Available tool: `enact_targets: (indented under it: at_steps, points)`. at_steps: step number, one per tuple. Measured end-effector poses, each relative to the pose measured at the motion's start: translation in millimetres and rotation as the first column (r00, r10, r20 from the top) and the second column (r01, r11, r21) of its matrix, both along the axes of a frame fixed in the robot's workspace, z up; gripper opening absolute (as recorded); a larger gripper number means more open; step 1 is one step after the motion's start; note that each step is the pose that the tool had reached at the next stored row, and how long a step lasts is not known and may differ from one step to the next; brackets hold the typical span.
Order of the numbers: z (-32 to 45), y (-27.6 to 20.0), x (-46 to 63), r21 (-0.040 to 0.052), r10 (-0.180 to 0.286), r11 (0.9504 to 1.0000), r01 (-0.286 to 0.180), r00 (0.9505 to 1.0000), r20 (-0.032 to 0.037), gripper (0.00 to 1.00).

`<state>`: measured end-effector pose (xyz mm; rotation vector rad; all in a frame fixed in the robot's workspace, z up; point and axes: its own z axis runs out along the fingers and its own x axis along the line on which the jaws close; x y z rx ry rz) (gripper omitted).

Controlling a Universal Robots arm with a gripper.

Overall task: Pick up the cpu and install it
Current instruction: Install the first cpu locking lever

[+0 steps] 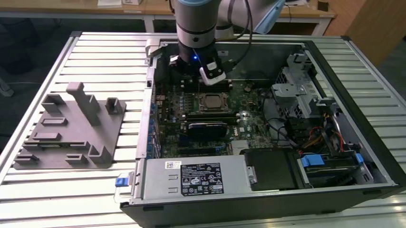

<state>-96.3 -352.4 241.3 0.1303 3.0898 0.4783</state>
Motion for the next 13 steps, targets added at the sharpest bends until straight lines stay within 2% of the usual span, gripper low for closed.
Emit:
enact_targets:
  at_steps: [6,11,13]
  points:
    - [0.0,0.0,12.1,-0.0047,-0.001,1.0000,0.001,1.0000,0.0000,0.11]
    - [0.0,0.0,12.2,-0.0052,-0.001,1.0000,0.001,1.0000,0.0000,0.11]
    - [0.0,0.1,12.3,-0.0118,-0.004,0.9999,0.004,1.0000,0.0015,0.11]
